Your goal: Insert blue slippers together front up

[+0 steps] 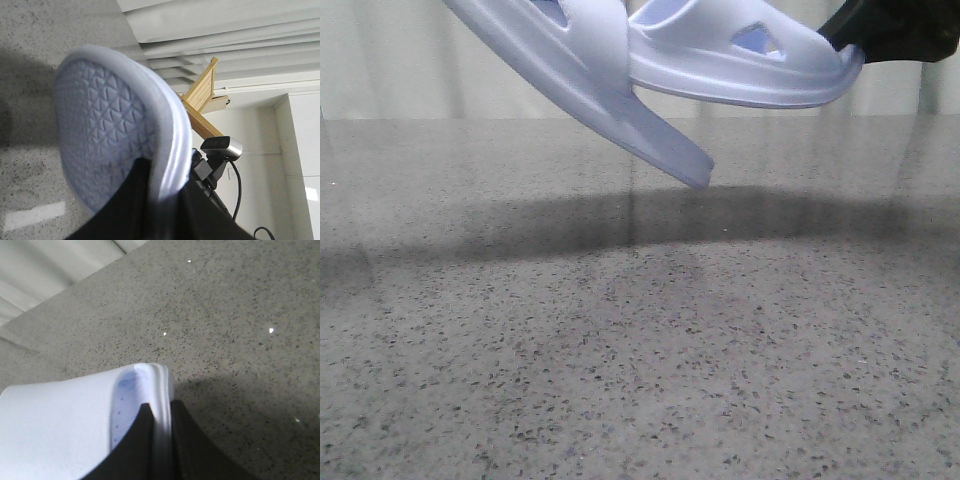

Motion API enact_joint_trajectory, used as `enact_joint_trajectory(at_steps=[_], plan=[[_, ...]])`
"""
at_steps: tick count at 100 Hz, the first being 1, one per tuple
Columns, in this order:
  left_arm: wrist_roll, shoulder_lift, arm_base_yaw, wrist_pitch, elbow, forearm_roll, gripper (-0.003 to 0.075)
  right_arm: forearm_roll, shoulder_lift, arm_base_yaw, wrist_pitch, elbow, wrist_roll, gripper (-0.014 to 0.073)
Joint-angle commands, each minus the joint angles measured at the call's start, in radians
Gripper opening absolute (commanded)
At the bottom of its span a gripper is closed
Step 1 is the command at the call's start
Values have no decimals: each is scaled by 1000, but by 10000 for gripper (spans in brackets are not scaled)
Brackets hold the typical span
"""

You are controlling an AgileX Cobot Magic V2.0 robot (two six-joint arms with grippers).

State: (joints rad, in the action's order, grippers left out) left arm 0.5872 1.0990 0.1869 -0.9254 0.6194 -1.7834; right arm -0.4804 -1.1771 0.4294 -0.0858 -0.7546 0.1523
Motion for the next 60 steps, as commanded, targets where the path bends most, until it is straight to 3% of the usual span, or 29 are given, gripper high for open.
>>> enact_joint_trajectory(at_steps=[1,39,60], plan=[[-12,-10,48,-199,30,-77,16,-33,21,58,39,-53,-7,-107],[-12,-10,48,-199,30,-77,16,-10,23,54,72,-53,-12,-102],[-12,-10,48,-203,30,-77,16,-1,26,4,24,-53,-12,-3]])
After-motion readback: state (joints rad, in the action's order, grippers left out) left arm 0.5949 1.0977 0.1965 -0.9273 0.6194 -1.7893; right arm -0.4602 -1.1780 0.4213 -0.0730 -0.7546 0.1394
